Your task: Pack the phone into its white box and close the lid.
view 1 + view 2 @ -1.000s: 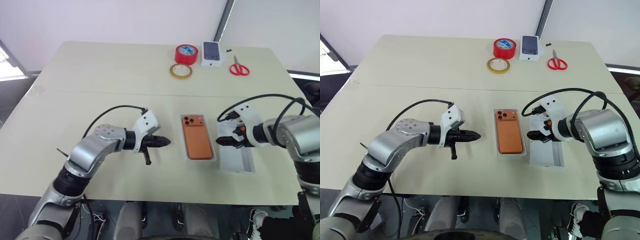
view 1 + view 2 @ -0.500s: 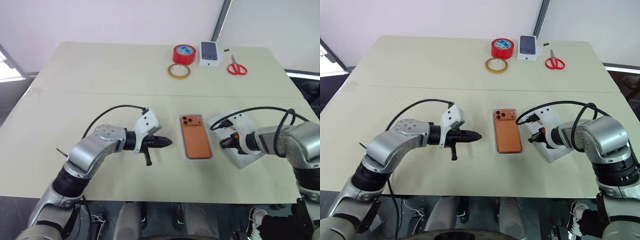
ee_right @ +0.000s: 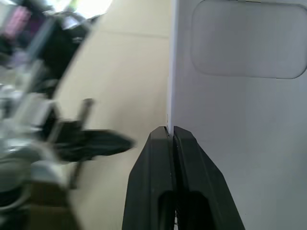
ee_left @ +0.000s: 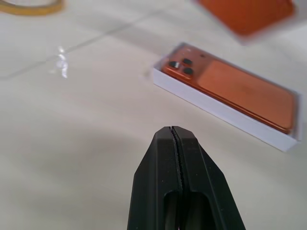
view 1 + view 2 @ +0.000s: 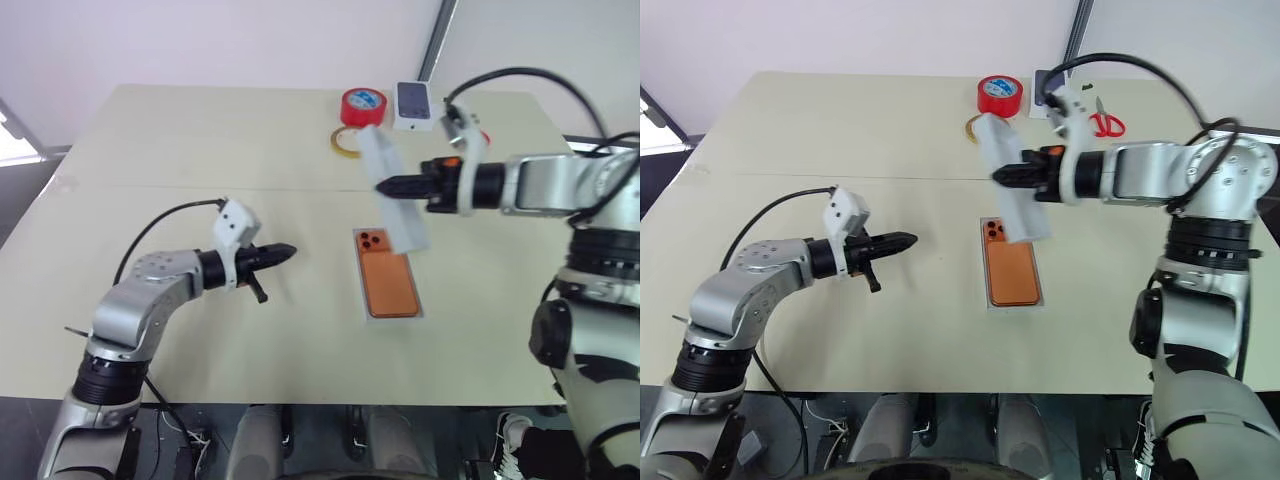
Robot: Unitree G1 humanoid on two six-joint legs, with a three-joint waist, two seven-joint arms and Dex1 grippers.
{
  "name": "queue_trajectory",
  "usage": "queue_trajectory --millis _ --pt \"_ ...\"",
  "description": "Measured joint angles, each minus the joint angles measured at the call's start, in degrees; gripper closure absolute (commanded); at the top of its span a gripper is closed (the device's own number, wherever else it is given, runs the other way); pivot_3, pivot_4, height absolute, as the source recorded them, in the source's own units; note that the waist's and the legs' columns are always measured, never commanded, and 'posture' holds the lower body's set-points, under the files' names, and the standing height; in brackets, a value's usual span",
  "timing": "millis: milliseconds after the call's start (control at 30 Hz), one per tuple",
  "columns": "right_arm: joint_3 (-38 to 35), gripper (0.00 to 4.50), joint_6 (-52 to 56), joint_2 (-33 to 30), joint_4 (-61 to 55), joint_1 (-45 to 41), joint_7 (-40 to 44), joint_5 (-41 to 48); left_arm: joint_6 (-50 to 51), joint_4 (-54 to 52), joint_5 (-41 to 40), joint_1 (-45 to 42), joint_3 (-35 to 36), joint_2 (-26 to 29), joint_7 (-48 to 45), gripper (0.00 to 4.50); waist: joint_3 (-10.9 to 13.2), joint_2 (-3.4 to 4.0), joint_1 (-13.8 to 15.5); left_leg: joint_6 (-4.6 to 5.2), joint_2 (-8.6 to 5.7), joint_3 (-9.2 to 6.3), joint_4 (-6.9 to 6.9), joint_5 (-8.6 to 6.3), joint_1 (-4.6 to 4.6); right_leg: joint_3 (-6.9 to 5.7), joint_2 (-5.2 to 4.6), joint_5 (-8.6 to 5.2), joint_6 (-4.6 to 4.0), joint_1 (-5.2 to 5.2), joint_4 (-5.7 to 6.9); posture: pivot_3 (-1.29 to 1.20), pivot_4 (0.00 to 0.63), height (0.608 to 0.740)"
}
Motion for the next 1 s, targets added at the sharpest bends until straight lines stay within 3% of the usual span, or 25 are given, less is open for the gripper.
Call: queue_trajectory --millis 67,233,300,467,567,800,1000 --pt "1.0 4.47 -4.2 6.8 -1.3 3.9 -5.8 5.7 -0.8 1.1 0.0 0.4 0.9 1.4 -0.1 4.50 0.0 0.00 -0.1 0.00 -0.01 0.03 0.02 0.00 -0.01 0.03 -0.02 0.01 0.02 0.00 0.00 0.00 0.150 0.740" --pt "0.8 4.47 -9.8 20.5 -6.8 11.4 -17.4 7.5 -1.7 1.0 -0.4 0.6 1.6 3.5 -1.6 4.50 0.0 0.03 0.2 0.00 0.00 -0.01 0.03 0.00 -0.04 0.02 -0.06 0.04 0.07 -0.02 0.03 0.00 0.150 0.740" --pt "0.7 4.47 -11.4 23.2 -9.8 14.4 -21.6 7.8 -1.6 -0.5 -0.6 1.0 1.2 3.6 -2.2 4.50 0.0 0.05 0.2 -0.01 -0.01 -0.01 0.03 0.00 -0.03 0.02 -0.07 0.04 0.07 0.01 0.00 0.00 0.150 0.740" --pt "-1.8 4.47 -12.2 22.5 -10.7 18.3 -27.3 8.1 -0.3 -4.4 -2.2 2.4 -2.0 3.5 -3.7 4.50 0.0 0.08 -0.1 -0.01 -0.03 0.01 0.03 0.00 0.00 0.04 -0.09 0.02 0.03 0.03 -0.04 0.00 0.150 0.740" --pt "-2.5 3.52 -11.6 20.5 -10.7 18.4 -27.5 8.7 -0.2 -5.5 -2.5 2.7 -3.6 3.5 -4.1 4.50 -0.1 0.14 -0.6 -0.01 -0.01 -0.02 0.01 0.00 0.01 0.04 -0.07 0.02 0.04 0.03 -0.03 0.00 0.150 0.740" --pt "-1.8 0.05 -9.2 10.6 -10.4 18.5 -23.3 8.5 -0.2 -3.1 -1.6 -0.2 -9.6 -1.2 -3.0 4.50 0.0 0.22 -1.0 0.00 -0.03 -0.01 0.01 0.00 0.00 0.06 -0.05 0.01 0.03 0.01 -0.03 0.00 0.150 0.740" --pt "3.0 0.05 -6.1 -8.7 -10.0 10.1 -14.6 6.6 -0.8 1.9 1.1 -4.1 -13.7 -5.8 -1.7 4.50 0.0 0.27 -0.9 0.02 -0.05 -0.01 -0.03 -0.01 0.00 0.10 0.00 -0.06 -0.07 0.00 -0.09 0.00 0.150 0.740"
